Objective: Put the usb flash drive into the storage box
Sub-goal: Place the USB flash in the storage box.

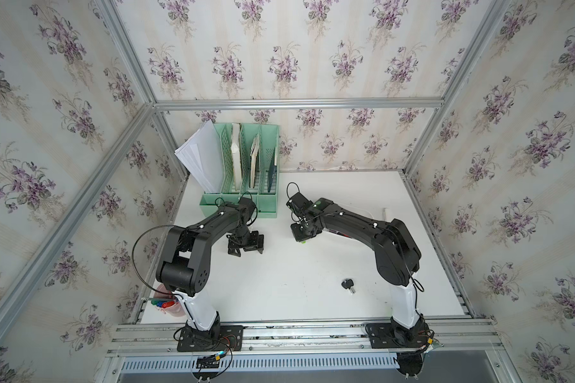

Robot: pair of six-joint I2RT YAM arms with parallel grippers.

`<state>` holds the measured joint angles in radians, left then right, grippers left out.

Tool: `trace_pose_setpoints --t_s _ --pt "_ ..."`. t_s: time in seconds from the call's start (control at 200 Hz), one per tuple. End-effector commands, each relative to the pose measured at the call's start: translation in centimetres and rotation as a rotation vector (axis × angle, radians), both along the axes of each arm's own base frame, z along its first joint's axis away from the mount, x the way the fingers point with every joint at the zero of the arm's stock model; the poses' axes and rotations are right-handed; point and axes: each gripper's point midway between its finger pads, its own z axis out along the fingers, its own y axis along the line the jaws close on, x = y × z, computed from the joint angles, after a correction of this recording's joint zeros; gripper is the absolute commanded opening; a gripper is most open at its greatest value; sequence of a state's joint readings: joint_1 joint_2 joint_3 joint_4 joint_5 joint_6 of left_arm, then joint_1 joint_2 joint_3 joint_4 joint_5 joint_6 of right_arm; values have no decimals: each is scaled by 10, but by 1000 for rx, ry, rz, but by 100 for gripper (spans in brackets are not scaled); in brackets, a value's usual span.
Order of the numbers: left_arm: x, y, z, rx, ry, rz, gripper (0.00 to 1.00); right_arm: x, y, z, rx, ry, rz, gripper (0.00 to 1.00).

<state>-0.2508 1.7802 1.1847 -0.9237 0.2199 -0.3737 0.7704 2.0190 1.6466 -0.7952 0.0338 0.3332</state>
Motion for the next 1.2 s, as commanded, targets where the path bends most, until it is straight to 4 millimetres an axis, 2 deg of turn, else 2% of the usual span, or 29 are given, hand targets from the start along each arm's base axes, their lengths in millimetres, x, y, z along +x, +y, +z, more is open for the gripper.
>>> trace_pose_setpoints --t_s 0.0,0.085,0.185,0.275,0.305,0.315,0.33,0.445,0.559,0.799,1.194 --pt "-1 2 2 12 4 -13 90 14 -18 24 -7 -34 -58 12" --pt "1 2 4 12 2 -14 90 31 -40 41 -5 -66 -114 12" --pt "3 1 7 12 -4 -15 90 47 -68 50 -13 -93 -175 12" --pt "5 1 8 13 -3 -15 90 59 -95 46 -25 -94 -228 12" --pt "6 1 8 12 -4 -15 90 59 -96 44 -24 -94 -229 12" --pt "6 1 9 12 -4 -14 90 65 -109 43 -25 -93 -260 12" --pt "7 1 9 11 -7 -15 90 68 -115 42 -25 -92 -274 12" --pt "6 1 8 12 0 -15 90 79 -131 32 -14 -89 -315 11" --pt "5 1 6 13 7 -17 90 89 -133 20 3 -77 -329 11" --pt "4 1 3 17 12 -22 90 107 -120 -2 37 -46 -327 11" --pt "3 2 1 20 19 -22 90 107 -116 -40 31 6 -324 10"
